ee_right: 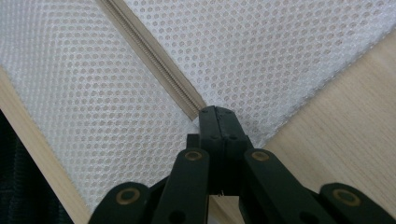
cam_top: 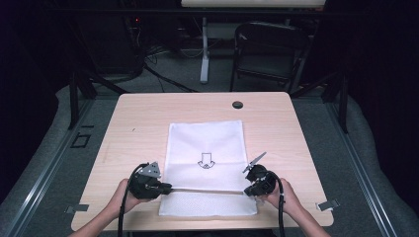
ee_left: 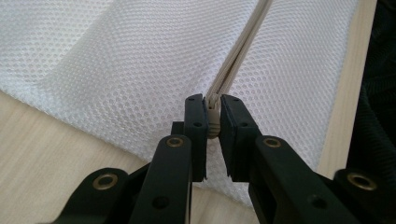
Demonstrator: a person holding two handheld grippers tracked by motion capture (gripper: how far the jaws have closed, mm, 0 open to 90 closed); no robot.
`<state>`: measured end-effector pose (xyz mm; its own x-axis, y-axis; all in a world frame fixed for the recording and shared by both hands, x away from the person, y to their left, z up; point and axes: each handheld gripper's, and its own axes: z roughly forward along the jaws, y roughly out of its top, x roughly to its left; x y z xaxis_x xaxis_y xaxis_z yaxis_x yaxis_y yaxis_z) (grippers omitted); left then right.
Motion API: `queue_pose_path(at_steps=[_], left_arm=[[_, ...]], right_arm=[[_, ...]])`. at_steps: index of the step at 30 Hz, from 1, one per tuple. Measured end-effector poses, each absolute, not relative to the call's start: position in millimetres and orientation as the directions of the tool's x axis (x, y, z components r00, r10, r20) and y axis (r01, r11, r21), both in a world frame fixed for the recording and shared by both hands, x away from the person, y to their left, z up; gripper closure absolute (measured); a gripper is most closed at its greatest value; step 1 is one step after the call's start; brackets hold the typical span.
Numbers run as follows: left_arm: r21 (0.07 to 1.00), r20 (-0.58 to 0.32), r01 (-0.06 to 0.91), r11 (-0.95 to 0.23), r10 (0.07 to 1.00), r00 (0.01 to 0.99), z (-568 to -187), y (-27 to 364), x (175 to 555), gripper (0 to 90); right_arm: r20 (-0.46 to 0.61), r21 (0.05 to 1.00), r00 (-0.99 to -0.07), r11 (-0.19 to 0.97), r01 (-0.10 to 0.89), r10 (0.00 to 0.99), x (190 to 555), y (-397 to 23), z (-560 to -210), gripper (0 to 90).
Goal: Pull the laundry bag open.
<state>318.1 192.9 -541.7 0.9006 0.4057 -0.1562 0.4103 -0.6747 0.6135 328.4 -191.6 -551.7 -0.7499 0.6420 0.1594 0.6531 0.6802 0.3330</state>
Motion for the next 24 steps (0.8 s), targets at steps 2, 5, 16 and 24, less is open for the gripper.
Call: queue_pose_path(at_steps=[2,5,16,24], left_arm=[[0.604,-0.128,0.404,-0.687,0.416,0.9,-541.7,191.7,316.6,81.8],[0.6,-0.144,0.41,-0.687,0.412,0.9,-542.4,195.2,317.4,81.8],[0.574,-0.134,0.468,-0.672,0.487,0.863,-550.2,225.0,316.9,81.8],[0.572,-0.149,0.476,-0.668,0.486,0.861,-555.4,231.7,312.1,81.8]], right_arm=[[0.167,0.335,-0.749,0.677,0.655,0.641,328.2,-191.4,-551.7,90.0],[0.16,0.332,-0.75,0.681,0.653,0.642,328.3,-191.4,-551.6,90.0],[0.155,0.332,-0.749,0.681,0.653,0.644,328.5,-191.8,-551.7,90.0],[0.167,0.335,-0.745,0.673,0.659,0.646,328.0,-191.4,-551.7,90.0]])
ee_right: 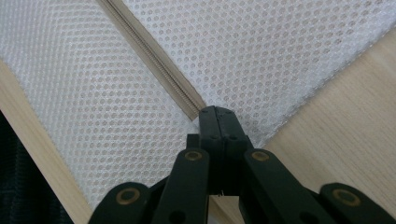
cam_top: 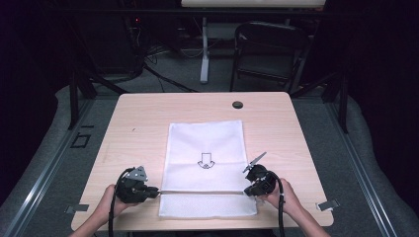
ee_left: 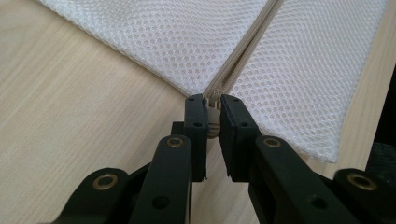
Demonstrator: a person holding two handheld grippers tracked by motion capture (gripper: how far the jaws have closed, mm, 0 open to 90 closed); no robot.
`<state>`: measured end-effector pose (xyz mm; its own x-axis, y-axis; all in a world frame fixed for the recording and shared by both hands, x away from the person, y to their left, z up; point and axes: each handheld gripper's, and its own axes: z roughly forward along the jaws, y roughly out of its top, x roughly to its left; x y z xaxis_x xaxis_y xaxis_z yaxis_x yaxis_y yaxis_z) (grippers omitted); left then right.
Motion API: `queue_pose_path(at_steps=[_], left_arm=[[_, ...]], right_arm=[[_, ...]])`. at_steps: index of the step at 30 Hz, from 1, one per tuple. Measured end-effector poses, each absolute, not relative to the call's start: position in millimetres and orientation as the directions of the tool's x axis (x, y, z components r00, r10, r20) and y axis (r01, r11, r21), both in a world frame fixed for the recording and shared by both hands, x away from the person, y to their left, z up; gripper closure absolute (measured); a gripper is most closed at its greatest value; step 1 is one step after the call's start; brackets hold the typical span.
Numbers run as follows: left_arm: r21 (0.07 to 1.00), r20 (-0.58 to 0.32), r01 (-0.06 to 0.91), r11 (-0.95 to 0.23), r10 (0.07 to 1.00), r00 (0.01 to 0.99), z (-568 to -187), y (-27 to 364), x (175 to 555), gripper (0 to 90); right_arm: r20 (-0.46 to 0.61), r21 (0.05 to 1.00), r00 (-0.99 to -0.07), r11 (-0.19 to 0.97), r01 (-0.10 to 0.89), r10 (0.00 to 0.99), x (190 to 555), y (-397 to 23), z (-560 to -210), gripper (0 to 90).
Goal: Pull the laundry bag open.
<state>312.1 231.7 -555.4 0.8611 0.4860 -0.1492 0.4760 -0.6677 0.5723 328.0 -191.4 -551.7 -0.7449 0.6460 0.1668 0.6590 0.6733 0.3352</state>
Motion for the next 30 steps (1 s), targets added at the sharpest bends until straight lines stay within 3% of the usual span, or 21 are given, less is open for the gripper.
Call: queue_pose_path(at_steps=[12,14,16,22,30], left_arm=[[0.564,-0.17,0.499,-0.658,0.499,0.85,-555.7,230.3,312.1,80.9],[0.572,-0.178,0.504,-0.648,0.502,0.847,-555.2,231.4,312.5,80.0],[0.582,-0.185,0.505,-0.637,0.502,0.845,-553.0,233.4,313.4,77.1],[0.598,-0.205,0.544,-0.589,0.543,0.814,-542.7,238.7,314.7,52.0],[0.608,-0.2,0.589,-0.533,0.615,0.763,-525.4,244.8,315.5,35.1]], right_arm=[[0.147,0.367,-0.775,0.694,0.619,0.614,325.6,-193.1,-552.5,90.0],[0.154,0.382,-0.778,0.689,0.616,0.609,325.2,-193.1,-551.0,78.4],[0.174,0.392,-0.79,0.694,0.603,0.588,324.4,-192.2,-549.0,73.3],[0.14,0.424,-0.788,0.683,0.595,0.6,321.1,-191.4,-532.6,56.5],[0.089,0.461,-0.763,0.653,0.602,0.64,317.2,-199.4,-510.0,35.2]])
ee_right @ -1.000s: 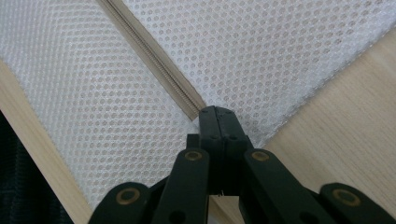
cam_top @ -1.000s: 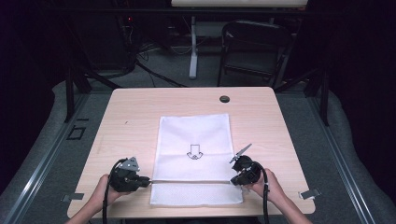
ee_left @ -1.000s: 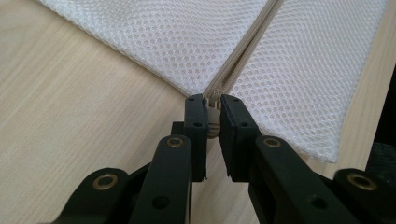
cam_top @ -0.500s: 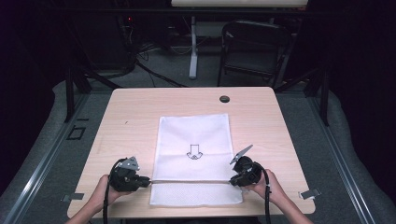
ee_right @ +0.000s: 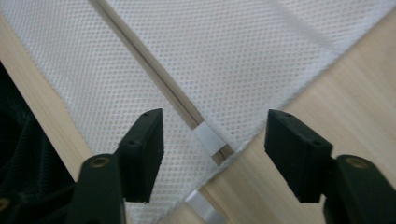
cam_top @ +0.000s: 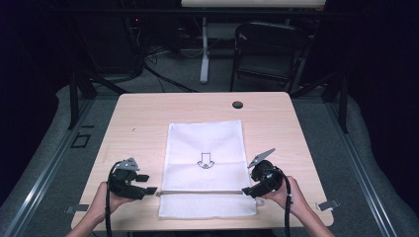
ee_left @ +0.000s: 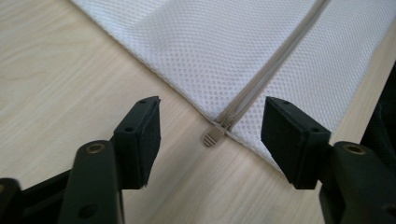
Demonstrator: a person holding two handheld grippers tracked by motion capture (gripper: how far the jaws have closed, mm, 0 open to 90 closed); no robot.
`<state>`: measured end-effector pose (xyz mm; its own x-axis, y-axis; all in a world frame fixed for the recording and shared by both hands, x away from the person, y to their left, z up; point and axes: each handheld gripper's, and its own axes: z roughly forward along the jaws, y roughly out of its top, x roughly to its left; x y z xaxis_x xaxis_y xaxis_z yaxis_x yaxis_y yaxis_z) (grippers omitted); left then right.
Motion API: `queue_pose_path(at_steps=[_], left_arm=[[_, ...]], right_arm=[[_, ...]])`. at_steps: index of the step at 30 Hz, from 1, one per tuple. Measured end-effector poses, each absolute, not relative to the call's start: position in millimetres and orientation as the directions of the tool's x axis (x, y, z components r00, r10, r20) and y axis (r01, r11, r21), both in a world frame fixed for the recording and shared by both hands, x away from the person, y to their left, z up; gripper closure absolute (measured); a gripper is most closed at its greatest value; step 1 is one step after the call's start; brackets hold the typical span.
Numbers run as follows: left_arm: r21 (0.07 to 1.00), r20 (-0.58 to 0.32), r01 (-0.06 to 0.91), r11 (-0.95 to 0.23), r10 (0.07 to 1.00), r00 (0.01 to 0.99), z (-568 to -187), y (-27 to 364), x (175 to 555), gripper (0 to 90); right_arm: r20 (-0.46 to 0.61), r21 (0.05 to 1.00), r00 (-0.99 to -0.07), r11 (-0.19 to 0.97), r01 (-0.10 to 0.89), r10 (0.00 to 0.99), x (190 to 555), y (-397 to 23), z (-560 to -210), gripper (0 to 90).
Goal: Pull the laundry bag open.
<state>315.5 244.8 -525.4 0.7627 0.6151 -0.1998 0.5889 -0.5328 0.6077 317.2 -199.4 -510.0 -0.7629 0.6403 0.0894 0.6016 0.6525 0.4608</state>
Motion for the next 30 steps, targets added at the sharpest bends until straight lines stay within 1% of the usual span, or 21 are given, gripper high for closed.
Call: queue_pose_path(at_steps=[1,3,5,6,7,8,9,11,15,18,19,20,23,26,29,30], left_arm=[[0.607,-0.195,0.6,-0.521,0.634,0.748,-524.1,244.6,314.9,33.6],[0.606,-0.19,0.613,-0.507,0.656,0.73,-520.5,245.6,314.8,26.5],[0.605,-0.189,0.625,-0.493,0.674,0.714,-517.3,246.6,314.4,23.1],[0.606,-0.189,0.628,-0.489,0.678,0.71,-515.7,246.9,314.0,20.5],[0.606,-0.179,0.628,-0.488,0.685,0.706,-514.0,246.9,313.4,20.3],[0.609,-0.183,0.631,-0.48,0.69,0.7,-512.3,247.0,312.2,19.1],[0.612,-0.187,0.633,-0.474,0.691,0.698,-510.6,247.3,311.4,15.9],[0.615,-0.166,0.633,-0.47,0.708,0.686,-507.1,247.6,308.4,15.5],[0.623,-0.166,0.652,-0.432,0.741,0.65,-503.0,251.1,300.8,13.2],[0.621,-0.166,0.668,-0.411,0.764,0.624,-501.9,254.9,295.1,12.2],[0.622,-0.16,0.669,-0.407,0.77,0.618,-501.9,255.9,293.7,11.7],[0.62,-0.157,0.674,-0.401,0.779,0.607,-502.4,257.3,291.7,11.3],[0.617,-0.155,0.685,-0.387,0.794,0.588,-504.0,259.4,286.4,9.6],[0.62,-0.14,0.681,-0.388,0.8,0.584,-505.3,260.7,280.1,8.2],[0.633,-0.145,0.678,-0.373,0.803,0.578,-504.3,263.7,277.8,8.0],[0.63,-0.151,0.683,-0.369,0.805,0.574,-505.3,263.9,278.4,7.8]], right_arm=[[0.091,0.469,-0.761,0.646,0.602,0.643,317.3,-200.9,-507.9,33.3],[0.07,0.459,-0.744,0.641,0.615,0.665,316.8,-206.2,-504.7,27.6],[0.082,0.477,-0.722,0.609,0.634,0.687,316.1,-215.7,-503.6,25.0],[0.08,0.481,-0.71,0.597,0.643,0.7,315.3,-220.6,-503.3,22.1],[0.079,0.484,-0.698,0.584,0.651,0.712,314.4,-225.5,-503.1,18.0],[0.076,0.483,-0.687,0.576,0.659,0.722,313.6,-230.2,-503.2,16.6],[0.065,0.483,-0.678,0.571,0.664,0.732,312.3,-235.0,-502.8,15.5],[0.071,0.488,-0.661,0.552,0.676,0.747,308.6,-243.4,-502.5,13.9],[0.065,0.499,-0.626,0.518,0.695,0.777,299.8,-255.9,-502.7,7.6],[0.052,0.5,-0.606,0.505,0.704,0.793,291.7,-265.7,-502.2,6.1],[0.066,0.505,-0.598,0.49,0.711,0.799,288.4,-268.7,-503.6,5.5],[0.058,0.499,-0.599,0.496,0.71,0.799,287.3,-271.2,-504.6,4.4],[0.064,0.51,-0.575,0.469,0.721,0.815,280.6,-277.2,-509.7,2.7],[0.048,0.503,-0.57,0.473,0.723,0.82,277.6,-281.8,-515.5,0.7],[0.031,0.488,-0.57,0.486,0.725,0.821,277.1,-281.8,-520.5,0.0],[0.041,0.488,-0.576,0.487,0.725,0.816,277.5,-281.5,-521.6,0.0]])
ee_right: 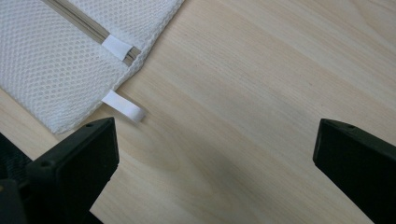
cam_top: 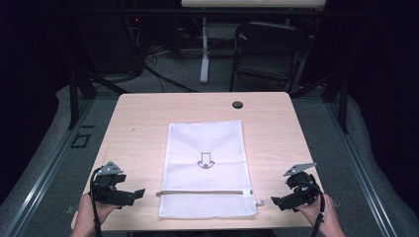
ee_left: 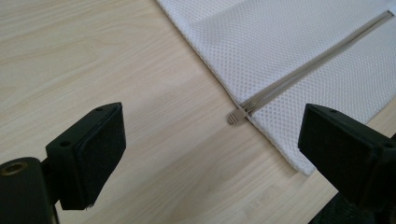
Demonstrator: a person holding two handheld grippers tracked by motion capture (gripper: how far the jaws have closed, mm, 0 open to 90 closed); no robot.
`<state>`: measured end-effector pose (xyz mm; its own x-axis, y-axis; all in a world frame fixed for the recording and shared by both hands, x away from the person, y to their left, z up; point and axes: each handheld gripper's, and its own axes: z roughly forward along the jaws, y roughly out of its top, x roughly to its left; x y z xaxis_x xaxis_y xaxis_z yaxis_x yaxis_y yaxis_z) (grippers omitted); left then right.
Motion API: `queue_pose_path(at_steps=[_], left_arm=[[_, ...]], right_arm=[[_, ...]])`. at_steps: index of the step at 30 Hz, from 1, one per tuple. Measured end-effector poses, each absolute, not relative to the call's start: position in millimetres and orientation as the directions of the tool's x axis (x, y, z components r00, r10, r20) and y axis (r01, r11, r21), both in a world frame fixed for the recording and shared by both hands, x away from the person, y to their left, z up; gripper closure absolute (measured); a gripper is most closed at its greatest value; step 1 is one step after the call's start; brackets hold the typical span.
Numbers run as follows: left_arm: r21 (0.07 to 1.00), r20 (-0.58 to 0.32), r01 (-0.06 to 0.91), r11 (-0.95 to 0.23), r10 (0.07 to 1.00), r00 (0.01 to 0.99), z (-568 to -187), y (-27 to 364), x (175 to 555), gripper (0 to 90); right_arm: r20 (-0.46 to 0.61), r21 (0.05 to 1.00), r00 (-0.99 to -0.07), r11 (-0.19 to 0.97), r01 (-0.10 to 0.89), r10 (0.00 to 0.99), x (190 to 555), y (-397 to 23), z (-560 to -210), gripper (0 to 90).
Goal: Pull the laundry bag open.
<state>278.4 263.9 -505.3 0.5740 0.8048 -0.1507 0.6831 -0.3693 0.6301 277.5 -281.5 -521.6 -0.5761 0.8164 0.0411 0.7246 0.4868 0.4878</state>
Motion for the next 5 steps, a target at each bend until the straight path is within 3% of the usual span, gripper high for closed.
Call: queue_pose_path(at_steps=[5], left_arm=[[0.626,-0.127,0.68,-0.382,0.81,0.572,-510.8,262.1,282.9,7.0]], right_arm=[[0.029,0.476,-0.587,0.505,0.72,0.809,278.5,-281.5,-527.0,0.0]])
